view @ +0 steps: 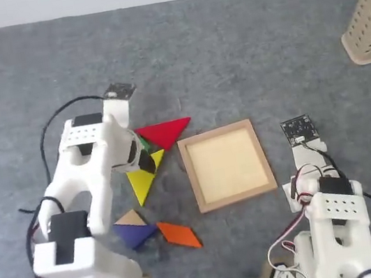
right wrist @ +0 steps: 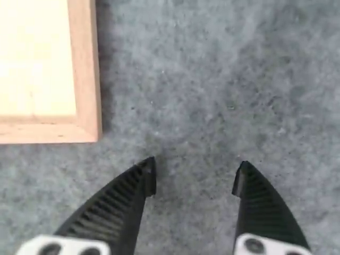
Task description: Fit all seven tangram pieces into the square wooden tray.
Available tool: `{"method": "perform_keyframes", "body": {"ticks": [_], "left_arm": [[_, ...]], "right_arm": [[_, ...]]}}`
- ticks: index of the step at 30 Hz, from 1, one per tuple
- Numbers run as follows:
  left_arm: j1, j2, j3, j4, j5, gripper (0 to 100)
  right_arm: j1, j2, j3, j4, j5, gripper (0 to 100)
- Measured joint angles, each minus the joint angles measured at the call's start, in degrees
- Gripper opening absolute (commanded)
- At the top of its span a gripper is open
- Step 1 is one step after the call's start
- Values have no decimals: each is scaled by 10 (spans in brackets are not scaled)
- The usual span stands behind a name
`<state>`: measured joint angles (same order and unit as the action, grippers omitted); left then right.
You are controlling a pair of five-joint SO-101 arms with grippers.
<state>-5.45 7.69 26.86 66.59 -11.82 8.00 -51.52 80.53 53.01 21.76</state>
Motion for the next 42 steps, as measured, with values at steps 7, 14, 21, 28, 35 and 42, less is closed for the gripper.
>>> {"method": "perform_keyframes", "body": {"ticks": [7, 14, 21, 28, 35, 42], "left_arm": [[1, 63, -51, 14, -69, 312], [0, 82, -52, 40, -76, 312], [1, 86, -52, 31, -76, 265], [26, 83, -42, 30, -74, 215], [62, 72, -47, 34, -44, 177], [80, 7, -18, 49, -23, 163]], "right_arm": [[0, 0, 0, 0, 0, 241], [0, 0, 0, 0, 0, 241], [0, 0, 0, 0, 0, 241], [0, 0, 0, 0, 0, 241], [0, 0, 0, 0, 0, 241], [0, 0, 0, 0, 0, 241]]}}
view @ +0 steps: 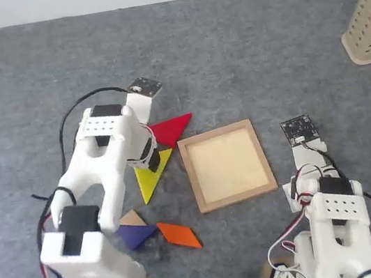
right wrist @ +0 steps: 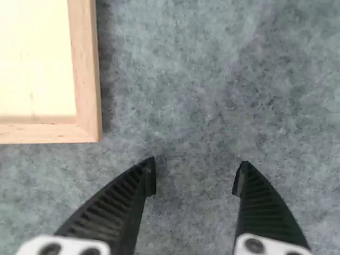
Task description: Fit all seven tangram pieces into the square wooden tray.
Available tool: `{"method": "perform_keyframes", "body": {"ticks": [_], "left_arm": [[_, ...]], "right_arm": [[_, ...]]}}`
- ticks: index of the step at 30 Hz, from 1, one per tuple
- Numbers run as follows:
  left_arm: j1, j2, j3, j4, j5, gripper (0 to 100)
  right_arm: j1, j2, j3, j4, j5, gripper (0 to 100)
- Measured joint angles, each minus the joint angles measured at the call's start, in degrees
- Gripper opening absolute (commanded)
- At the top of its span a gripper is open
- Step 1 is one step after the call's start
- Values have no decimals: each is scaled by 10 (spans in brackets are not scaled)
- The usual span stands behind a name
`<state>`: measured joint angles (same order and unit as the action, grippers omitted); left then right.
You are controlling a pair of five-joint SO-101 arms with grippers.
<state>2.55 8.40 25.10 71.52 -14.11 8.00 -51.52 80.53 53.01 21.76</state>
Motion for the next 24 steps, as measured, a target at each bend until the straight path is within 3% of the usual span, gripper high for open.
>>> {"method": "perform_keyframes", "body": {"ticks": [10, 17, 24], "left_arm": [[114, -123, 92, 30, 19, 164], [142, -123, 92, 29, 25, 161], [153, -123, 96, -11, 25, 69]], "right_arm": [[0, 0, 0, 0, 0, 241], [0, 0, 0, 0, 0, 241], [0, 0, 0, 0, 0, 241]]}}
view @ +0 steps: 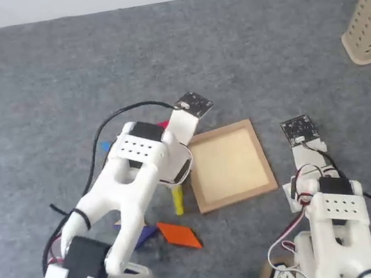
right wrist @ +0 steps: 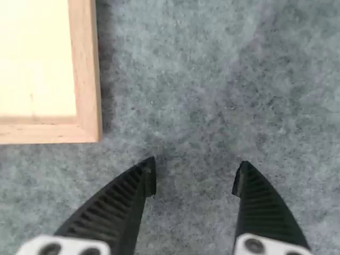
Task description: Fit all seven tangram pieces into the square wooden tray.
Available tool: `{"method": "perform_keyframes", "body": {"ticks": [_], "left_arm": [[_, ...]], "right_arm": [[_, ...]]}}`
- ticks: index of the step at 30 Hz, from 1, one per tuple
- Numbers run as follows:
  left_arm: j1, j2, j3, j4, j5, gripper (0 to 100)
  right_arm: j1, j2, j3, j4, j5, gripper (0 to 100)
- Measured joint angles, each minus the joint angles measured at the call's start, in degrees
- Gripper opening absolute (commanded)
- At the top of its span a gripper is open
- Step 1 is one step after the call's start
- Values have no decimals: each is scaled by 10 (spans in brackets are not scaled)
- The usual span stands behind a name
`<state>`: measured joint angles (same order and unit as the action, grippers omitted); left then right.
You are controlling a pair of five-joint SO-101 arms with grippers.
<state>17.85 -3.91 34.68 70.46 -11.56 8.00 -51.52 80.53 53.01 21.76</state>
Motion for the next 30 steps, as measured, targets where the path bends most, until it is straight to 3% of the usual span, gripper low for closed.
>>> {"method": "perform_keyframes", "body": {"ticks": [12, 22, 30], "left_arm": [[-1, -3, 4, -7, 1, 9], [0, -52, -169, 147, -1, 9], [54, 20, -217, 91, -35, 9]], "right_arm": [[0, 0, 0, 0, 0, 241], [0, 0, 0, 0, 0, 241], [0, 0, 0, 0, 0, 241]]}}
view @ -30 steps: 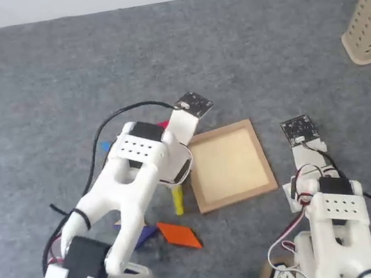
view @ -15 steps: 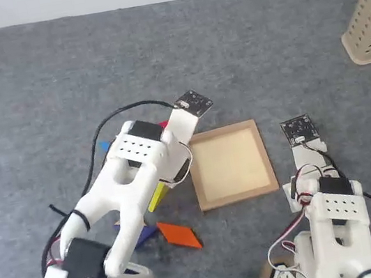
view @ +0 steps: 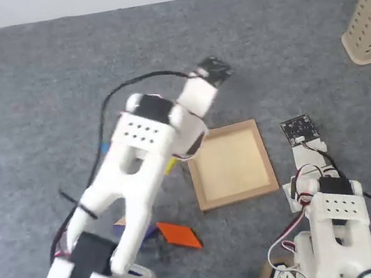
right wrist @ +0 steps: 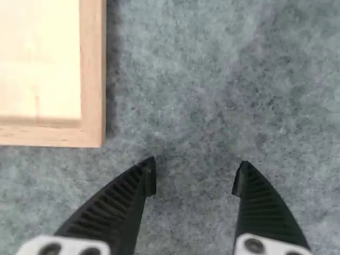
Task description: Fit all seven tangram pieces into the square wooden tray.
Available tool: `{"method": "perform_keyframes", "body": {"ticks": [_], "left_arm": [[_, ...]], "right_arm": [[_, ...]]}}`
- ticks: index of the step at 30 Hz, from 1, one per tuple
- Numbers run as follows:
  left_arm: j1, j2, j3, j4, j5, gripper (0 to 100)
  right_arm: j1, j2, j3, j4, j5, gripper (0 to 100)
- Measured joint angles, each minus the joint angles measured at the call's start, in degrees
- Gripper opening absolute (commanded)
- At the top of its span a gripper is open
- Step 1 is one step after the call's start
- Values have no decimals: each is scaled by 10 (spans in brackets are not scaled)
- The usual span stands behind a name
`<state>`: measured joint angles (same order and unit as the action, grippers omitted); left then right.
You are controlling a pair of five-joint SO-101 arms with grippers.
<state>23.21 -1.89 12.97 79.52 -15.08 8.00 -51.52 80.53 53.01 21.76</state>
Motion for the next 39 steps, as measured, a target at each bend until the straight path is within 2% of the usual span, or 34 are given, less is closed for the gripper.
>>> {"method": "perform_keyframes", "body": {"ticks": [10, 16, 19, 22, 24, 36, 39], "left_arm": [[83, 66, 5, -120, -128, 13], [88, 137, 6, -171, -181, 13], [91, 148, 6, -185, -200, 79], [90, 149, 6, -186, -203, 187], [90, 149, 6, -185, -214, 206], [103, 99, 8, -113, -227, 201], [103, 82, 8, -92, -221, 122]], "right_arm": [[0, 0, 0, 0, 0, 241], [0, 0, 0, 0, 0, 241], [0, 0, 0, 0, 0, 241], [0, 0, 0, 0, 0, 241], [0, 0, 0, 0, 0, 241], [0, 0, 0, 0, 0, 241], [0, 0, 0, 0, 0, 241]]}}
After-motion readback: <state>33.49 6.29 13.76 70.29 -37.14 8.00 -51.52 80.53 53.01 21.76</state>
